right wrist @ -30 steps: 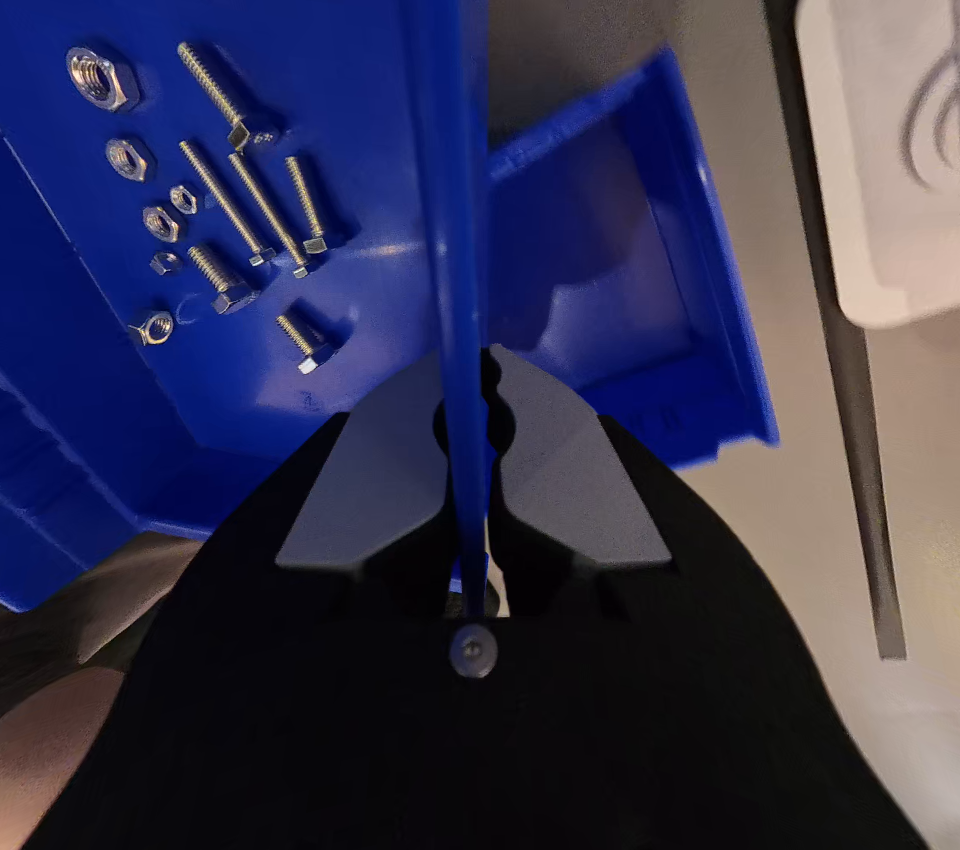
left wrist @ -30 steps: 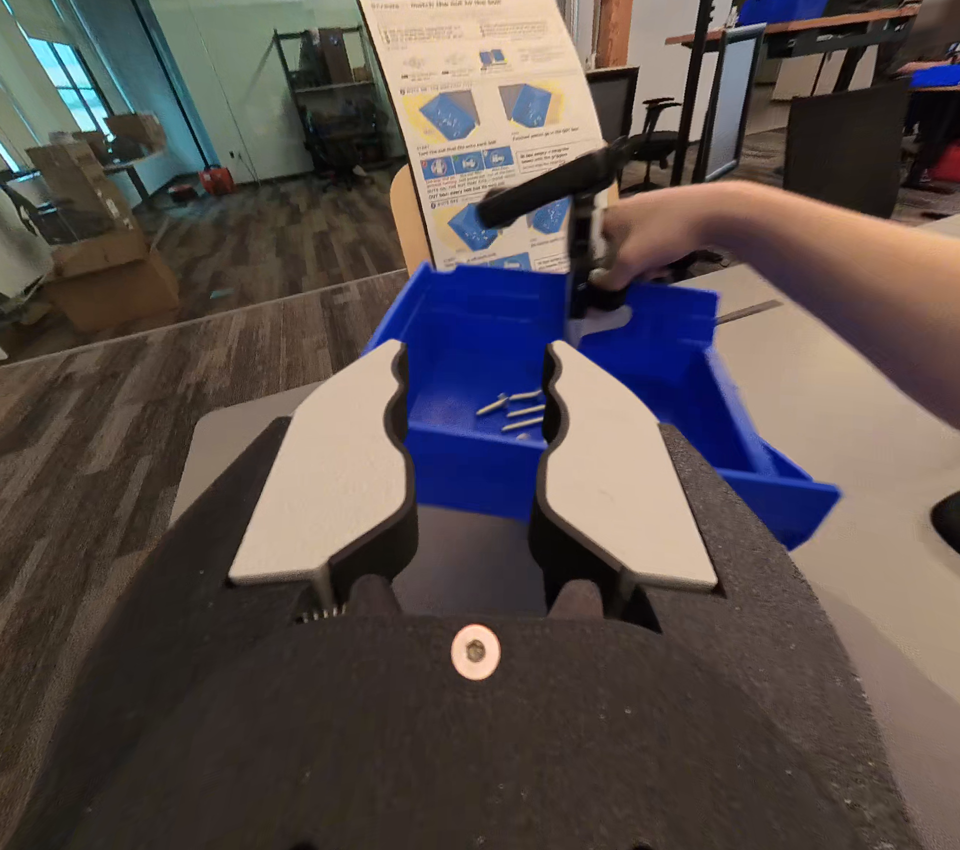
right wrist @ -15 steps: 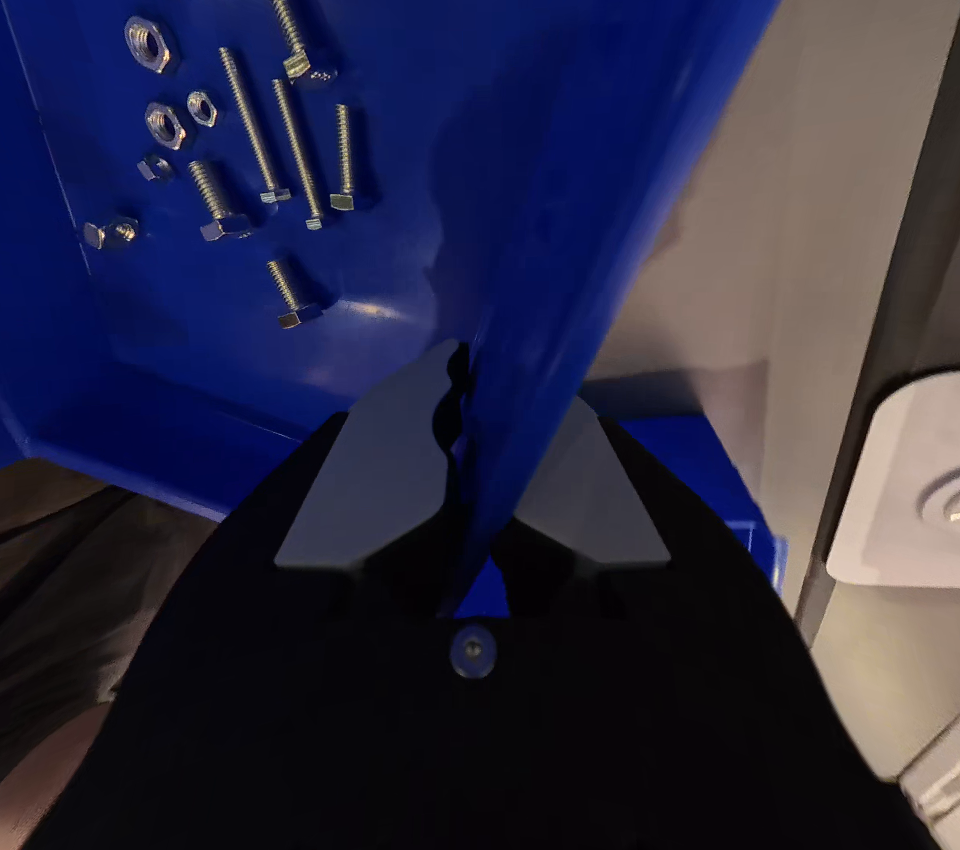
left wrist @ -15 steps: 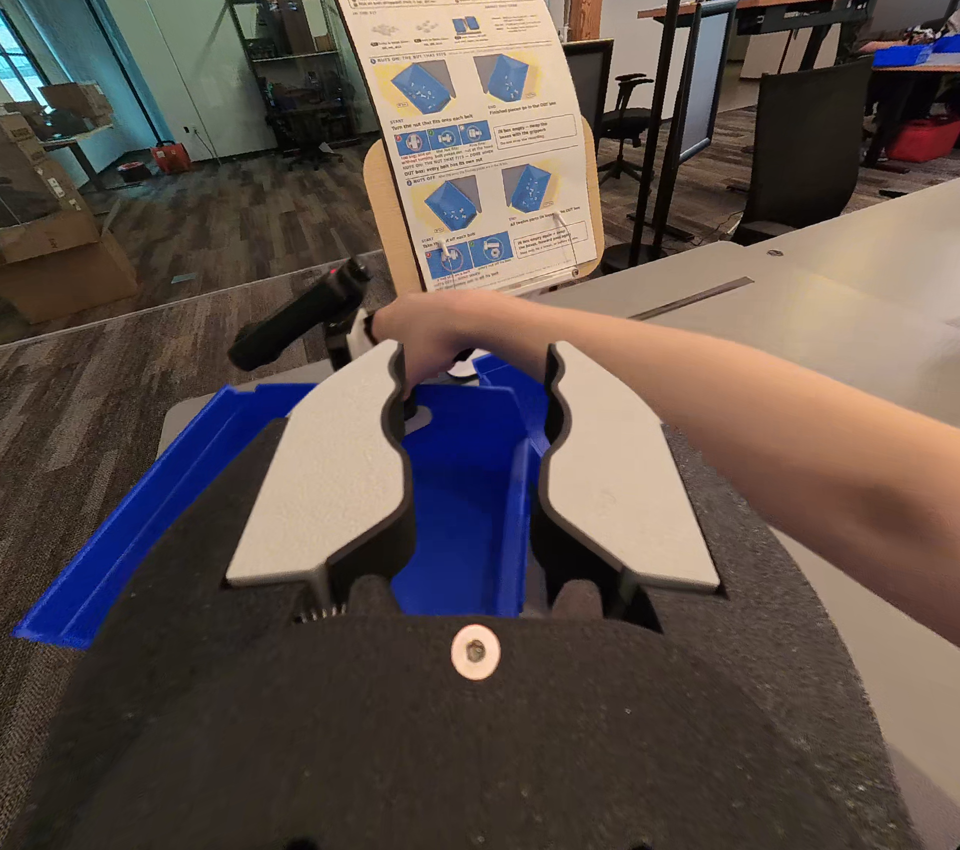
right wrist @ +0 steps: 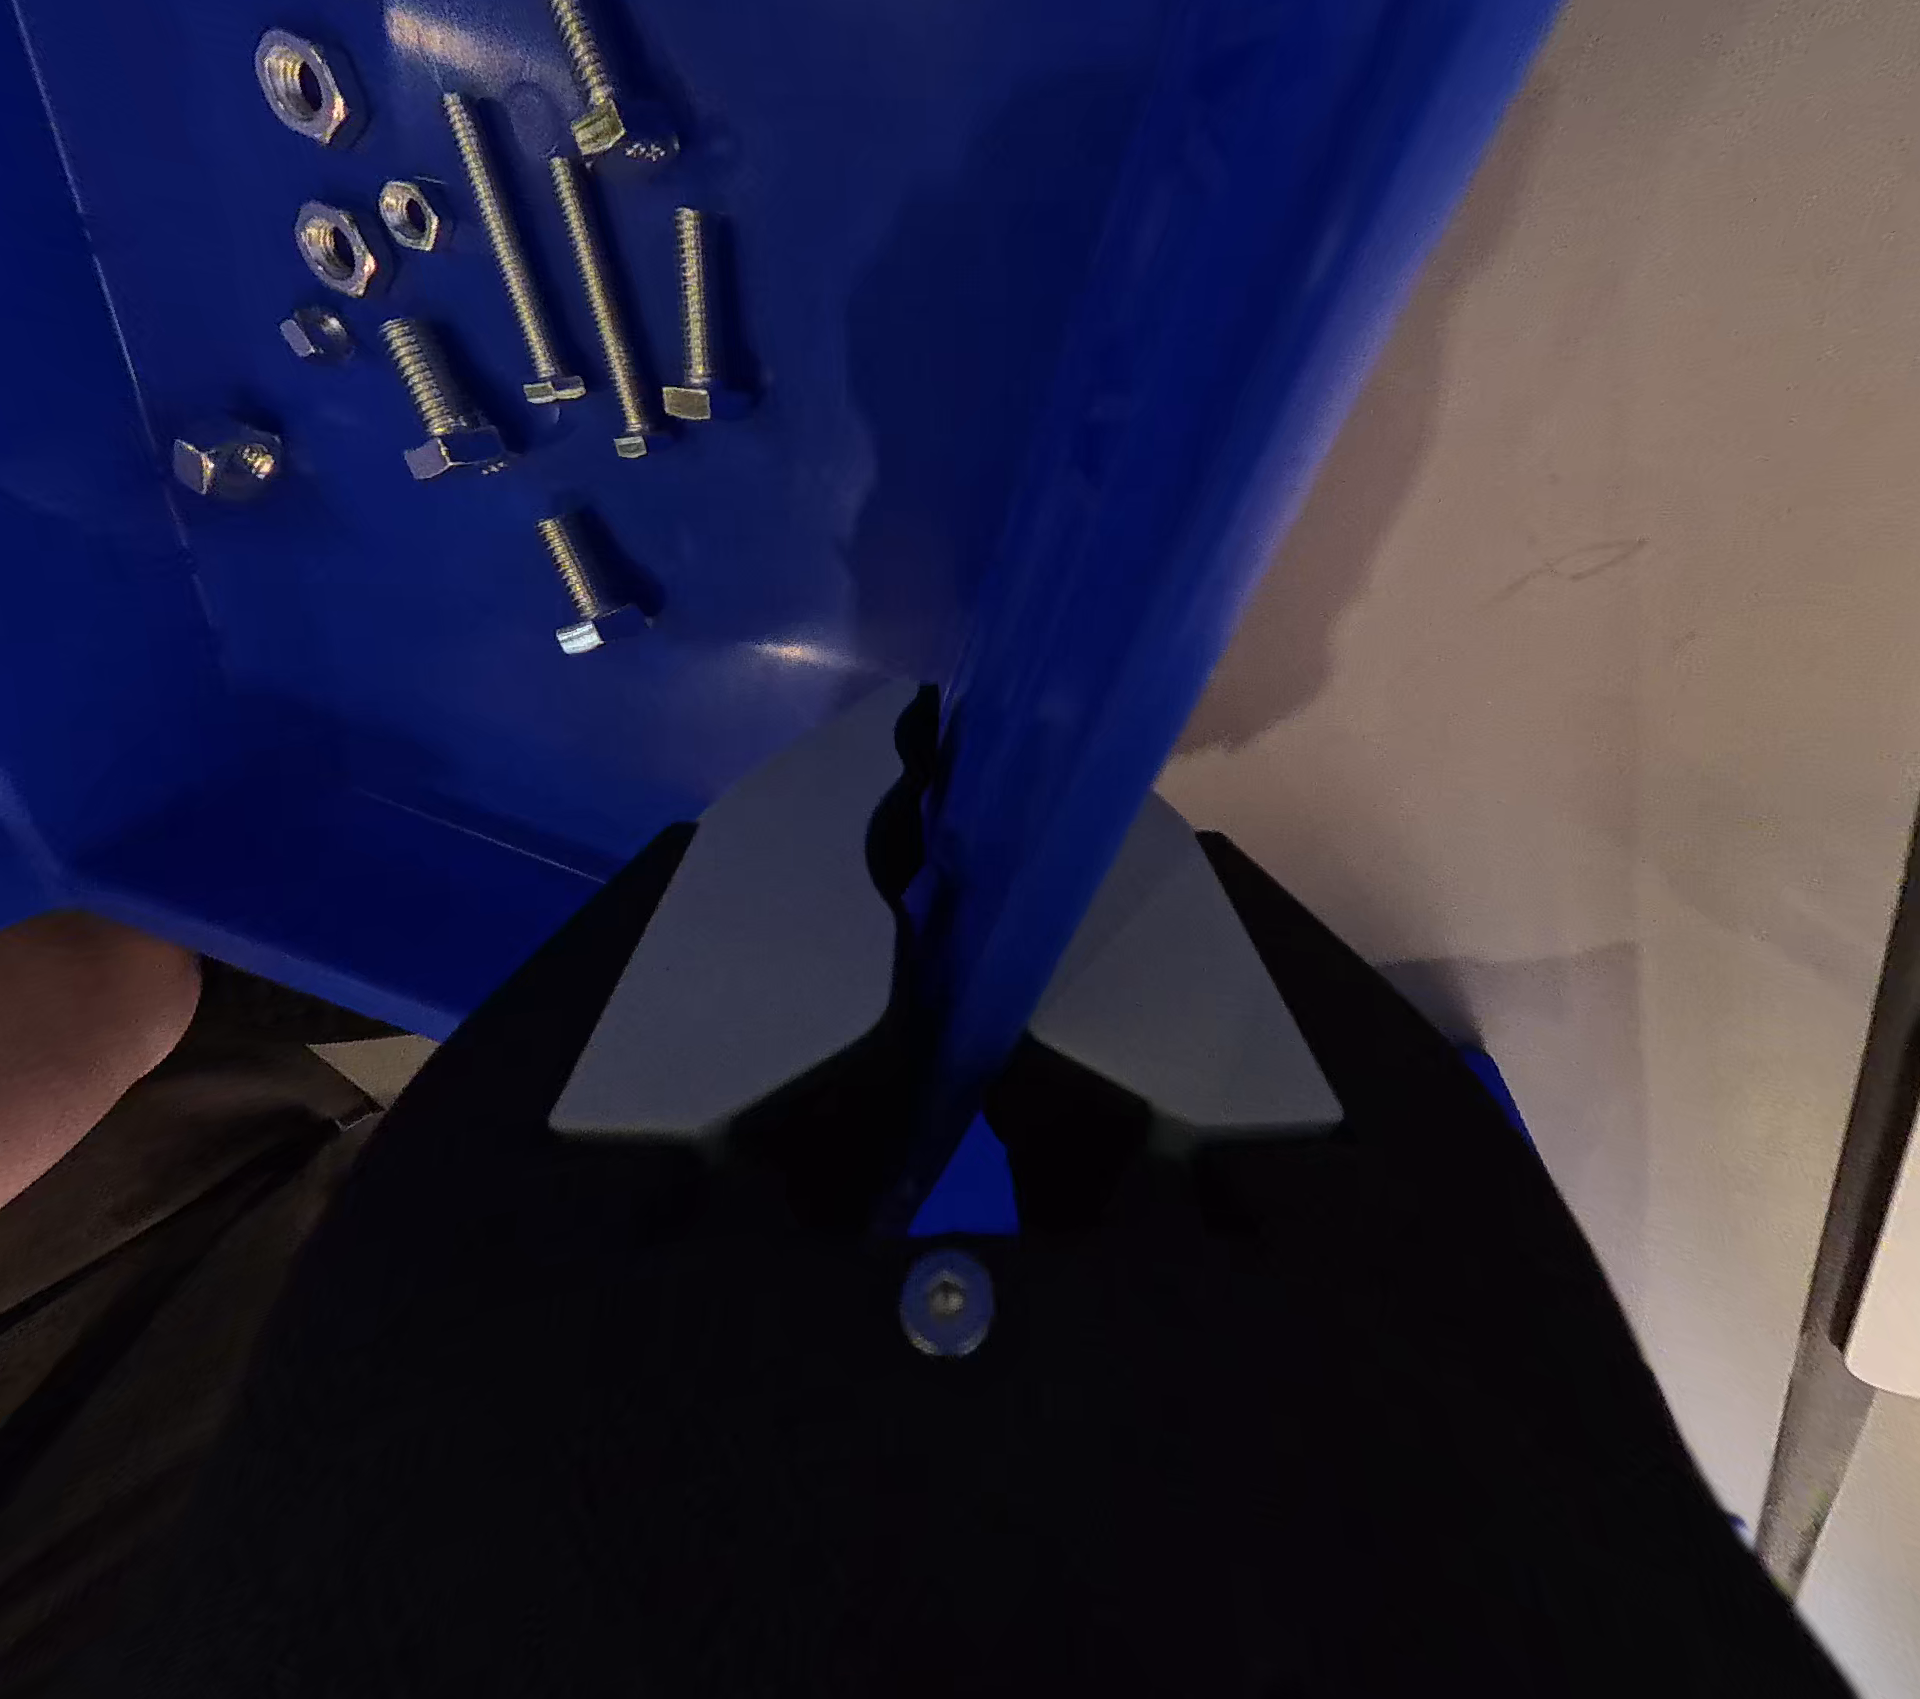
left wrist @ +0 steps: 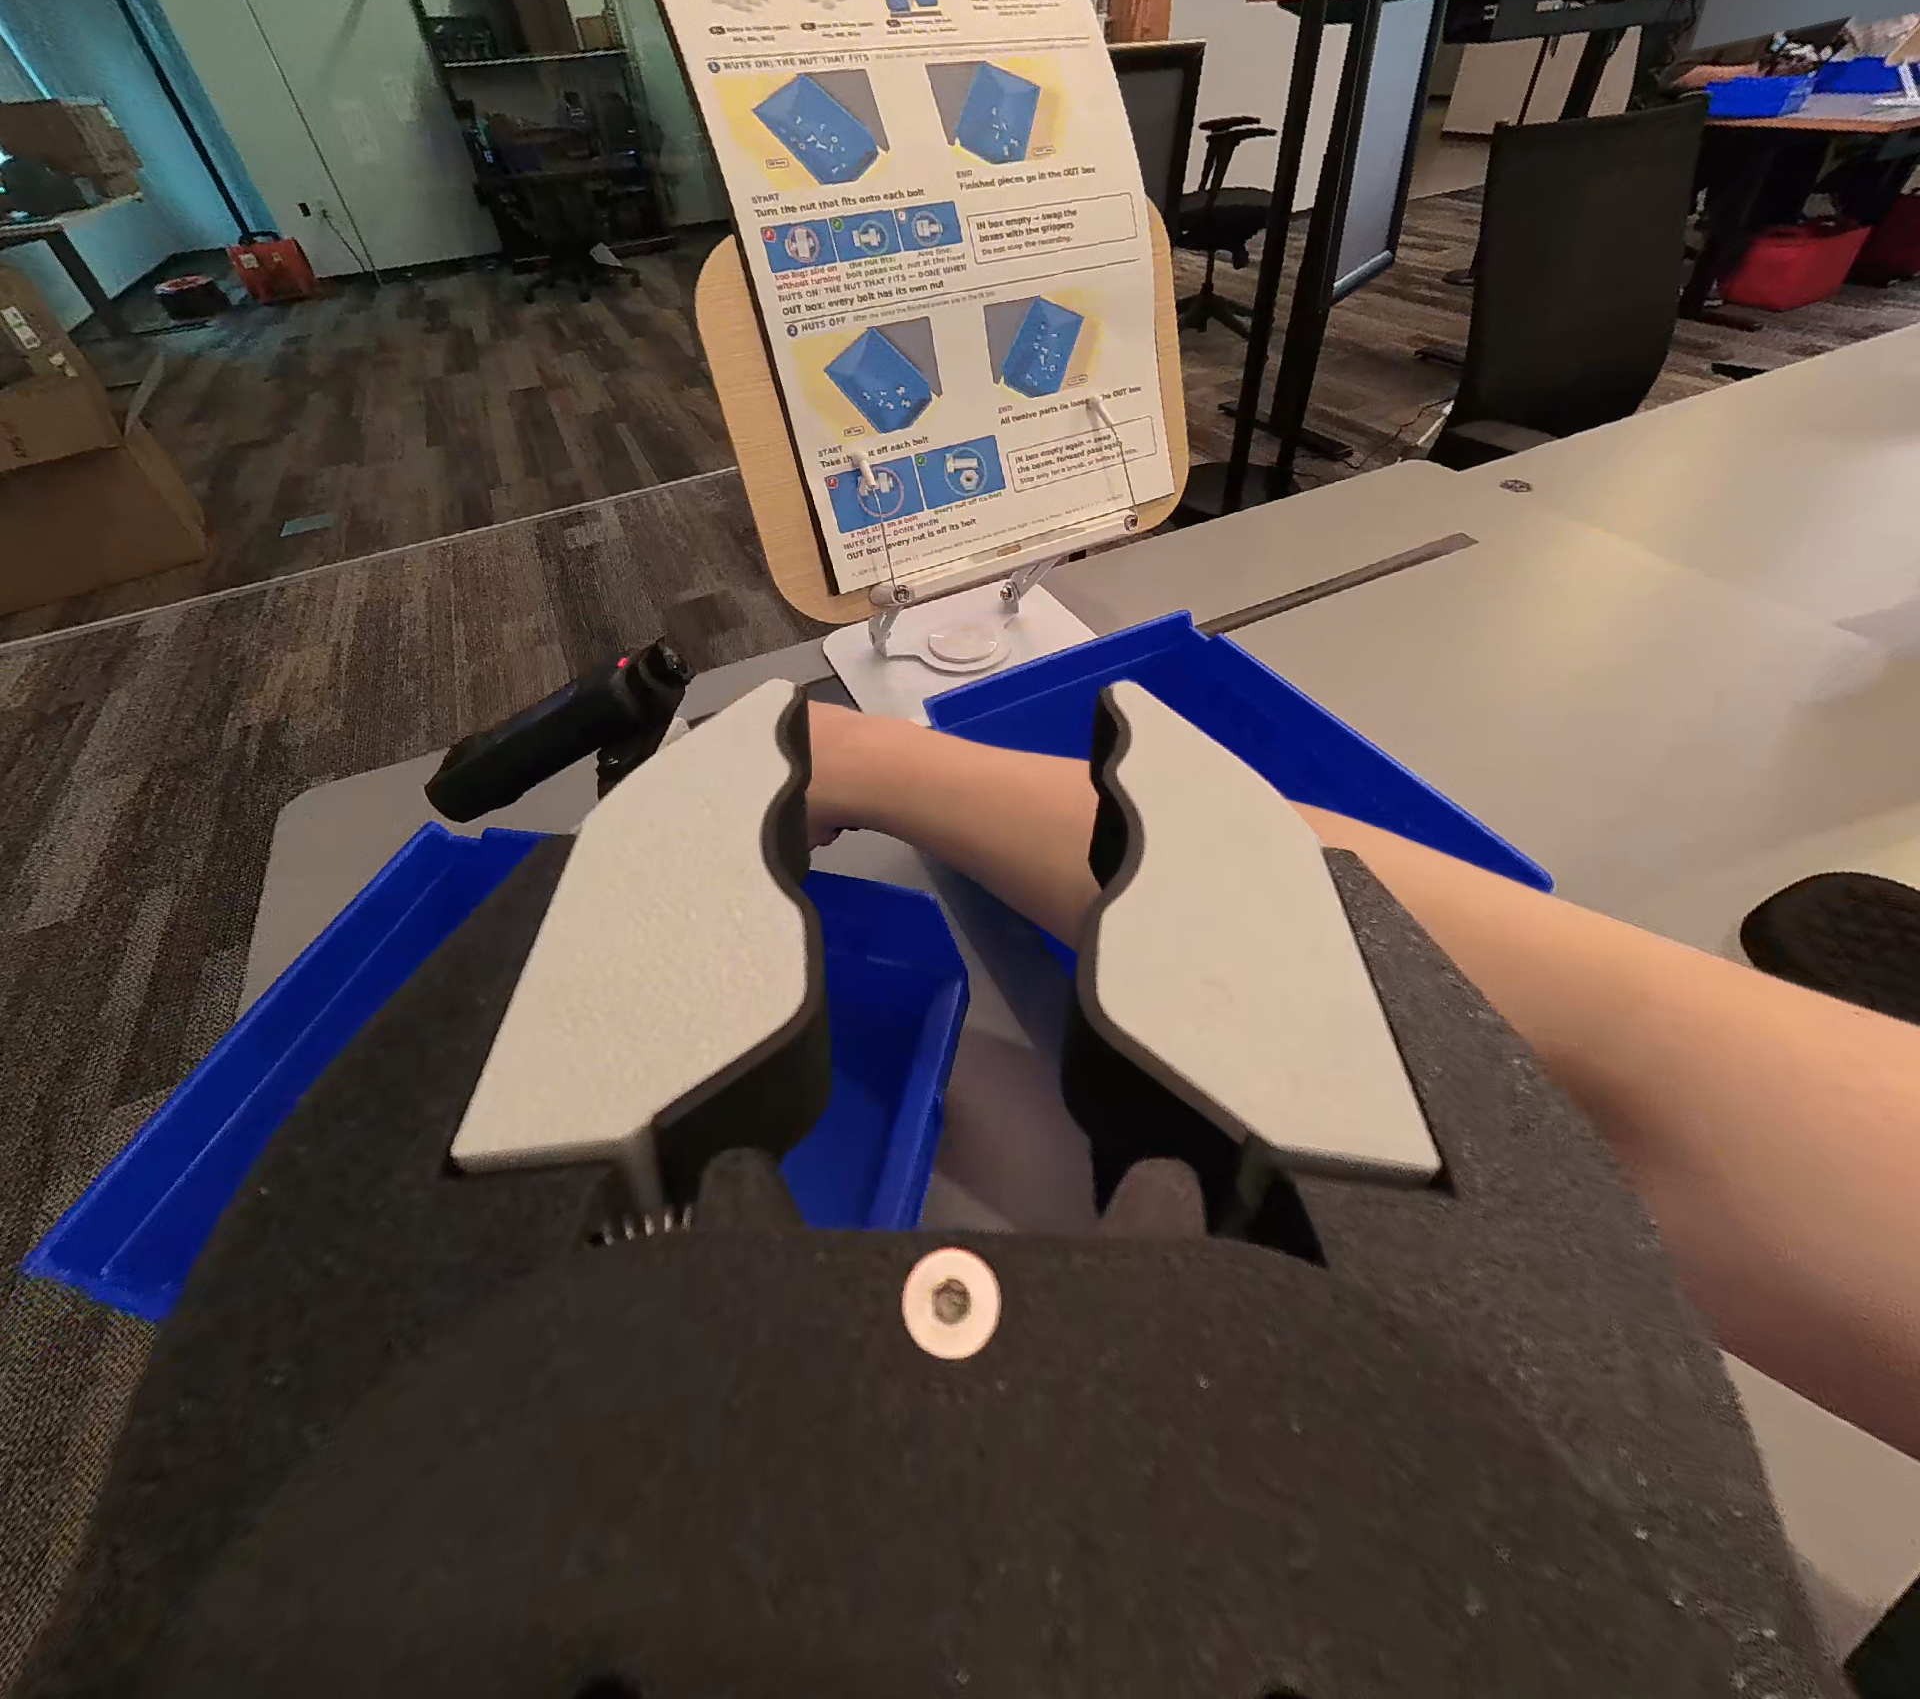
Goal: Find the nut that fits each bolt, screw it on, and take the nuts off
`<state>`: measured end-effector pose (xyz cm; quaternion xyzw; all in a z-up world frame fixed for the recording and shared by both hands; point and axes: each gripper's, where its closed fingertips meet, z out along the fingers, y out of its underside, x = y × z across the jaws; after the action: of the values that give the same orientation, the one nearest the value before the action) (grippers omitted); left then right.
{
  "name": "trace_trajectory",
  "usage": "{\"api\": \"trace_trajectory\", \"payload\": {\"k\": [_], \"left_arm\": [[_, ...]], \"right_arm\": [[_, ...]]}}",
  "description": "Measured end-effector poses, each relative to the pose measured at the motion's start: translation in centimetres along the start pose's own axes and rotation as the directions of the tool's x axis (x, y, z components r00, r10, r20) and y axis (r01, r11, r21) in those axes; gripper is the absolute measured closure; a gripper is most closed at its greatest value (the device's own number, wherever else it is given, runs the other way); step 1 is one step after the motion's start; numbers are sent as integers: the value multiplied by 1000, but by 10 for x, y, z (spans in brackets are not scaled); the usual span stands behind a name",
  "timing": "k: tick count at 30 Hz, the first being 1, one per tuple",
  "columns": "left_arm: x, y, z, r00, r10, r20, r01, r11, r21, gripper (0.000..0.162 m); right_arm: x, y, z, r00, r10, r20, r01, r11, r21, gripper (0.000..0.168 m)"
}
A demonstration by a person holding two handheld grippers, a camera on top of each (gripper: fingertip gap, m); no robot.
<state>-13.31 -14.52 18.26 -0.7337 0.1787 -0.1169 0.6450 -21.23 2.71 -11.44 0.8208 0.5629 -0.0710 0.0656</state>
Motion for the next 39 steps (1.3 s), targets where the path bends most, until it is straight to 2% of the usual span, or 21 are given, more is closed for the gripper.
{"api": "trace_trajectory", "payload": {"k": [6,11,14,17,20,22,24,26,29,31,33,35,39], "left_arm": [[6,3,5,1000,8,-26,-8,1000,-19,110],[6,5,9,1000,7,-25,-8,999,-32,109],[9,6,10,999,17,-30,-18,999,-42,108],[13,8,12,999,24,-49,-26,998,-54,107],[14,10,14,998,25,-59,-29,997,-69,106],[16,10,15,998,24,-65,-28,997,-67,106],[21,7,18,997,26,-74,-30,998,-58,107],[29,9,22,995,46,-91,-52,996,-69,107],[45,13,30,988,77,-136,-90,992,-93,107],[51,16,37,986,92,-137,-108,987,-115,106],[45,19,45,990,121,-67,-129,982,-137,103],[41,20,55,989,147,-18,-148,979,-141,103],[41,29,73,989,149,-14,-149,971,-187,102]], "right_arm": [[9,7,15,1000,5,-22,-6,1000,-5,162],[13,-5,12,998,54,-14,-52,988,143,156],[20,-16,-22,994,38,-99,-5,951,309,145],[20,-9,-76,981,38,-192,66,860,507,138],[22,44,-119,958,95,-271,94,790,607,134],[47,103,-138,902,207,-380,75,790,608,125],[79,174,-142,835,334,-438,-23,816,578,122],[95,235,-133,815,442,-375,-168,800,576,121],[103,303,-111,803,523,-285,-318,781,538,116],[110,330,-104,787,569,-238,-376,748,547,116],[107,337,-93,800,591,-107,-442,700,561,116],[104,340,-77,801,599,-31,-498,692,522,116],[116,343,-43,773,630,-79,-536,714,450,110]]}}
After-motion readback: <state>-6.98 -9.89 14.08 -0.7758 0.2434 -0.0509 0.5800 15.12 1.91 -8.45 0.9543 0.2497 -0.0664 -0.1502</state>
